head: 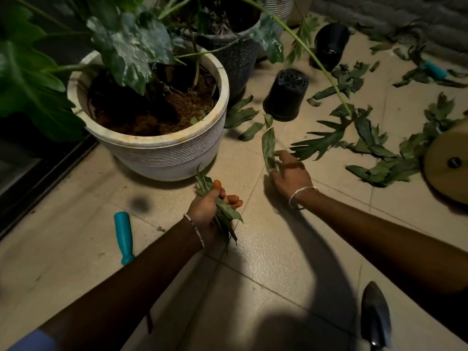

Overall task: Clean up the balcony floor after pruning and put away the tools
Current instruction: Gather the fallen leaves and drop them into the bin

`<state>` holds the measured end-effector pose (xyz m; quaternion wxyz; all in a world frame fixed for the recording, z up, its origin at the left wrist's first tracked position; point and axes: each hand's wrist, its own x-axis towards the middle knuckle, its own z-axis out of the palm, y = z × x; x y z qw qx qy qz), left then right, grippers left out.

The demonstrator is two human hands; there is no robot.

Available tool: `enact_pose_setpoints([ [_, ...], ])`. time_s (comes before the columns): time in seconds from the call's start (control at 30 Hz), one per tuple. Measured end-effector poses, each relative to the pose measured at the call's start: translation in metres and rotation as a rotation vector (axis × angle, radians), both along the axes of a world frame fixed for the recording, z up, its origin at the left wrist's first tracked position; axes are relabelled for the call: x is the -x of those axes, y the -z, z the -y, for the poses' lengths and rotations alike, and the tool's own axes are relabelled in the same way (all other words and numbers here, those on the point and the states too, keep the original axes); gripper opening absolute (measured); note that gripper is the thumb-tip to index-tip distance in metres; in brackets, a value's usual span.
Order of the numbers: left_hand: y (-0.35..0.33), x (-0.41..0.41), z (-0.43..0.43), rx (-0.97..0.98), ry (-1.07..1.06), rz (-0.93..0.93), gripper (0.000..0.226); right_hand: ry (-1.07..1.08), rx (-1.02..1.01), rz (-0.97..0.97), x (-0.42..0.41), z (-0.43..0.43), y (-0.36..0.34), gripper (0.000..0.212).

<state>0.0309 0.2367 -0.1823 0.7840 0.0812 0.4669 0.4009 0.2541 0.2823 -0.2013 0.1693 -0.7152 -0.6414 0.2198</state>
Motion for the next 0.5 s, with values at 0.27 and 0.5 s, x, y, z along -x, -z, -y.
enact_pose_setpoints([
  [0.27,-0.012,0.03,0.01,-0.036,0.13,-0.038,0.032,-0.065,0.18,0.135,-0.005,-0.065,0.011,0.058],
  [0.5,-0.011,0.05,0.014,-0.062,0.146,-0.007,0.026,0.039,-0.066,0.069,0.021,-0.063,0.008,0.017],
])
